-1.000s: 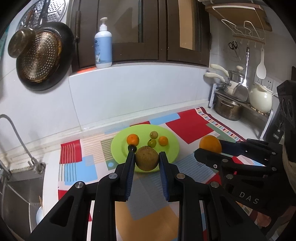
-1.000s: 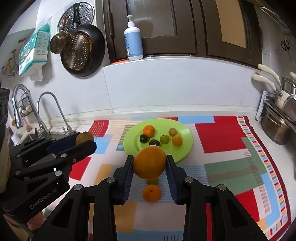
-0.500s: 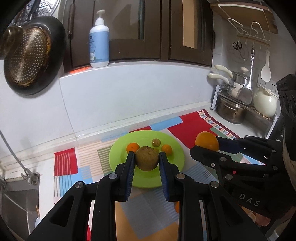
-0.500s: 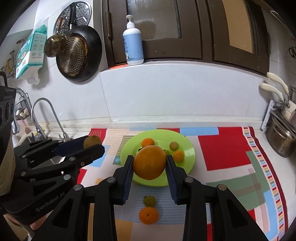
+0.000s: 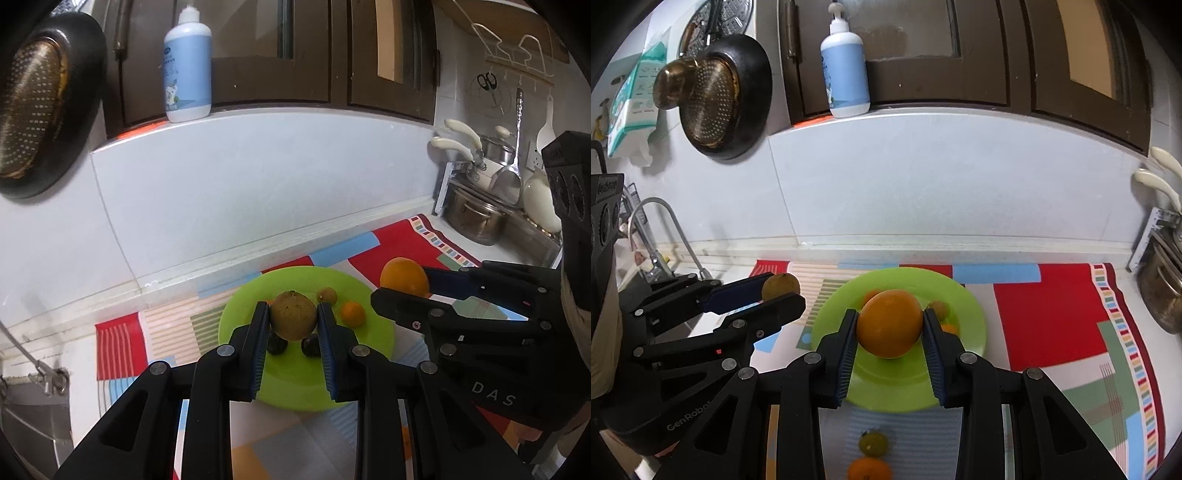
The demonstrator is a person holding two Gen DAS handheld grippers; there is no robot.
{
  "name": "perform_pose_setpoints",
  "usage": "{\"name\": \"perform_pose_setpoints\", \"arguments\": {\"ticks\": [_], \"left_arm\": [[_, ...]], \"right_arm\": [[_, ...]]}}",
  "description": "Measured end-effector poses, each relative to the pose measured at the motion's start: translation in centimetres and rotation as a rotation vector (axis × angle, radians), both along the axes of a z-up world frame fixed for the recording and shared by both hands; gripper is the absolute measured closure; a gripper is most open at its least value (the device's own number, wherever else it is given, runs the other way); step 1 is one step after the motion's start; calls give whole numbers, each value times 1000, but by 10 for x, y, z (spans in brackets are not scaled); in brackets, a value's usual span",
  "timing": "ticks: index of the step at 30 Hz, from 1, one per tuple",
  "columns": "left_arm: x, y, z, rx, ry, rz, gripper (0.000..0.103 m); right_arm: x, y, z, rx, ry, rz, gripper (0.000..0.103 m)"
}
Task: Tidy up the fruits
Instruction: 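Carry the yellow-green fruit with the left tool while the right tool carries the orange to the plate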
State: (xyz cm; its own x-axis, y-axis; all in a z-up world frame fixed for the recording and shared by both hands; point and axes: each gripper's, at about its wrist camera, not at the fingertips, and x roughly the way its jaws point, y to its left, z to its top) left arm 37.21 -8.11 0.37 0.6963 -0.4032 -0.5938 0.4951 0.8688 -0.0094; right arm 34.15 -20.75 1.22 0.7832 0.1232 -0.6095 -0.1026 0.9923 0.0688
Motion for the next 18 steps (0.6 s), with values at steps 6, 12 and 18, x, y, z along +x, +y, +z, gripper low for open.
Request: {"name": "perform_pose_setpoints", "arguments": {"ticks": [6, 12, 18], "left_arm": [[26, -7, -12, 2, 28, -6, 77], [47, -14, -26, 11, 54, -10, 77], [67, -22, -39, 22, 74, -19, 77]], "right_arm": [[25, -7, -10, 1, 25, -1, 68], [46, -12, -22, -6, 49, -2, 68], [63, -17, -36, -7, 74, -5, 68]]}}
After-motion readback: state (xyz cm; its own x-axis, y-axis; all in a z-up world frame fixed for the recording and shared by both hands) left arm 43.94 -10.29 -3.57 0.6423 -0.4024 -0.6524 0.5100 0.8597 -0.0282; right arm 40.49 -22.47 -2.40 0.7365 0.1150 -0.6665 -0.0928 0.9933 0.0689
